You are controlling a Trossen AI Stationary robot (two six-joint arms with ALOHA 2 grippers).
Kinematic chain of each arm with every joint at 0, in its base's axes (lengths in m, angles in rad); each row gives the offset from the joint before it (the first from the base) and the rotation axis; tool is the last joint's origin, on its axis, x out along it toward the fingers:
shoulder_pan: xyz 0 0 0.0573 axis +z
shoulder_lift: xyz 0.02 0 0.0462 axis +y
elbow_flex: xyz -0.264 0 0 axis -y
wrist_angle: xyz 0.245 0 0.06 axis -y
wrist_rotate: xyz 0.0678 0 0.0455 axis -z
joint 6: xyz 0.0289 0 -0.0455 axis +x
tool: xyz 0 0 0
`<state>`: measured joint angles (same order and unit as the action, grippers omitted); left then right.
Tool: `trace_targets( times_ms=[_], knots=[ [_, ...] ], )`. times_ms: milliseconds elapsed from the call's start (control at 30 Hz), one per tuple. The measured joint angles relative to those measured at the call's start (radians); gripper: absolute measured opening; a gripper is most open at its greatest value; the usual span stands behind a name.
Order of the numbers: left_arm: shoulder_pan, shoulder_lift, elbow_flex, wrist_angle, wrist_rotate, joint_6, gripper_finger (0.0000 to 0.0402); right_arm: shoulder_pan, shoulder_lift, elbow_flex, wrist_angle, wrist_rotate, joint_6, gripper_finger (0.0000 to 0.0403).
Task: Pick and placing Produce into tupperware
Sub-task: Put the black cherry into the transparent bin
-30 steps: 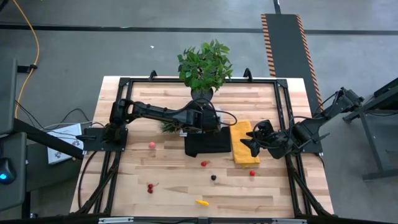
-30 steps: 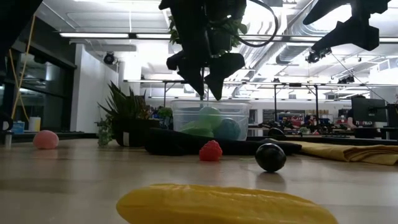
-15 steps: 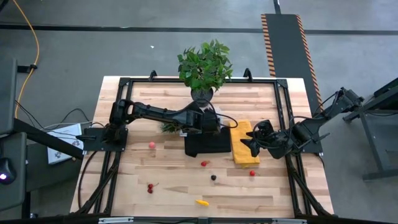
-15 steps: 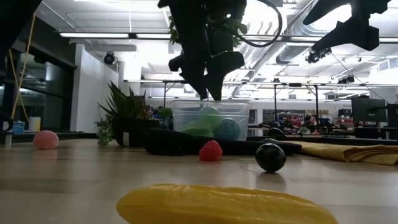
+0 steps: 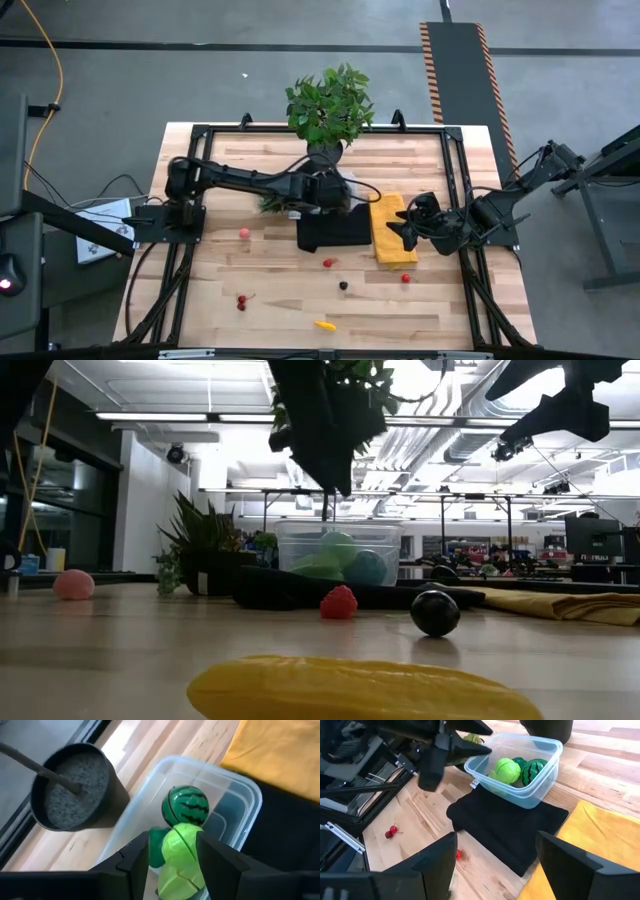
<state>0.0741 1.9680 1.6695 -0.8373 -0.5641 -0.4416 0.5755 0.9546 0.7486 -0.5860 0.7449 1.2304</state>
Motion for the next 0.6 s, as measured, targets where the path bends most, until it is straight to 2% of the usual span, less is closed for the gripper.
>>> trace_targets(
  times_ms=[367, 600],
  knots=[
    [-0.069, -0.112, 0.000, -0.007, 0.073, 0.056, 0.0102, 0.000, 0.000, 0.000, 0.025, 0.002, -0.006, 0.0261],
    [-0.144, -0.229, 0.000, -0.087, 0.134, 0.018, 0.0068, 0.000, 0.000, 0.000, 0.157, -0.063, -0.102, 0.0261]
  ],
)
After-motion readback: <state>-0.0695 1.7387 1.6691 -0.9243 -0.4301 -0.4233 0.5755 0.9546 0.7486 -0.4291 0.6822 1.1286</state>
